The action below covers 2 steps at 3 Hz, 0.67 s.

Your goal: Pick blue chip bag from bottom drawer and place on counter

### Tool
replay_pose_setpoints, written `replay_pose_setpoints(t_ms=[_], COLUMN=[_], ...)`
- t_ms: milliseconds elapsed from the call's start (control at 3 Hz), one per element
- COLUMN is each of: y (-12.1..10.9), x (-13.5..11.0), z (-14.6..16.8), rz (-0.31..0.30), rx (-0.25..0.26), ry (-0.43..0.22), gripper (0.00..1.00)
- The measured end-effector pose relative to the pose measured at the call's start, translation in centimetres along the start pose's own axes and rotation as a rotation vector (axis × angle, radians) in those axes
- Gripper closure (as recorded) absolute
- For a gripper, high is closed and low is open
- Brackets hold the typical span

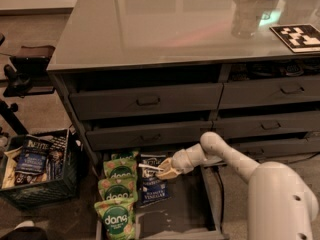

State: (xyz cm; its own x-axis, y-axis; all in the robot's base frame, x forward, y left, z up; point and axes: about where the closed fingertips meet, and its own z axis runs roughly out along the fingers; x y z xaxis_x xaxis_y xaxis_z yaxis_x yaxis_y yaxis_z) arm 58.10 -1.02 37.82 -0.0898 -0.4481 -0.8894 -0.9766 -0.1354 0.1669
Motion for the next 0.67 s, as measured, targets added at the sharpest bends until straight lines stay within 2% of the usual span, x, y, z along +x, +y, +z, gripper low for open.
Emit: replay_pose_setpoints(t_ms=[333, 667], y=[0.57, 0.57], x=[-3.06, -3.06], z=[-4.46, -4.46], rz=[-0.017, -0.017], rx=[0.063, 0.063], ry=[0.016, 0.016], gripper=[1.0, 1.0])
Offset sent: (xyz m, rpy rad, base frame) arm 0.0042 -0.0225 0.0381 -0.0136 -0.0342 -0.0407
